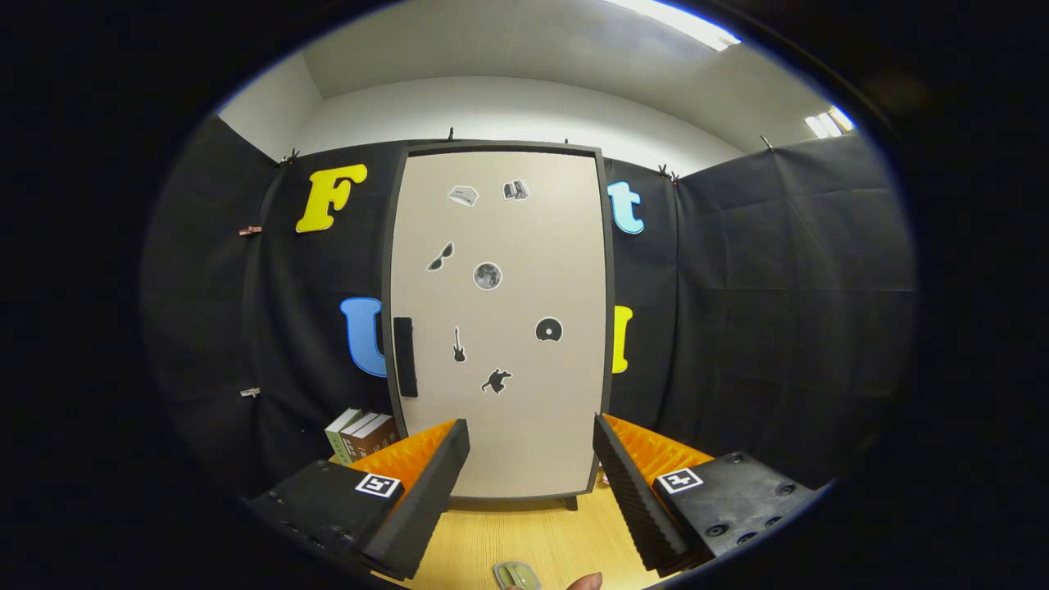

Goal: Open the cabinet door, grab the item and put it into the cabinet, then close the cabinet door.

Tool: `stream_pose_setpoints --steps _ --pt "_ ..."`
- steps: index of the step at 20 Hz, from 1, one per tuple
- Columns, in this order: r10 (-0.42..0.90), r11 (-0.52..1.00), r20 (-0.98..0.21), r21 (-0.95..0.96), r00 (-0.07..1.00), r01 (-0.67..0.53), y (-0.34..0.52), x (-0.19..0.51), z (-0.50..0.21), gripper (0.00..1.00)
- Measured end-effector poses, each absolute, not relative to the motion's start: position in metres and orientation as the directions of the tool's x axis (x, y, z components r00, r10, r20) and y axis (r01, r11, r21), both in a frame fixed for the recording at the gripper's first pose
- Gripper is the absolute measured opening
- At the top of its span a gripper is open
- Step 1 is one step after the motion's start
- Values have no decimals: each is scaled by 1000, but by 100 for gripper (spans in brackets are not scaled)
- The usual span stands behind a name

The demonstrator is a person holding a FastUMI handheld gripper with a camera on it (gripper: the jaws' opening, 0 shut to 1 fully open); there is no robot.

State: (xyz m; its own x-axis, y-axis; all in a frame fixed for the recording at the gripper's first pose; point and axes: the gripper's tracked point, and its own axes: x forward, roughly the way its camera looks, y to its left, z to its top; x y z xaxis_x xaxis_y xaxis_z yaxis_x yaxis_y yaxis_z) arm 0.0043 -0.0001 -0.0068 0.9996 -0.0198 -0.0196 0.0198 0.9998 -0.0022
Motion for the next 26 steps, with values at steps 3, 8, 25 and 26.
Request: stream_pose_setpoints --steps 3,8,25,26 --pt "-11 1000 -14 -11 1000 11 6 5 -5 97" --pt "34 999 -4 -6 999 -34 43 25 1 97" --pt "98 995 -70 19 993 -97 182 208 -46 97" --pt "90 996 -77 21 993 -89 183 217 -50 97"
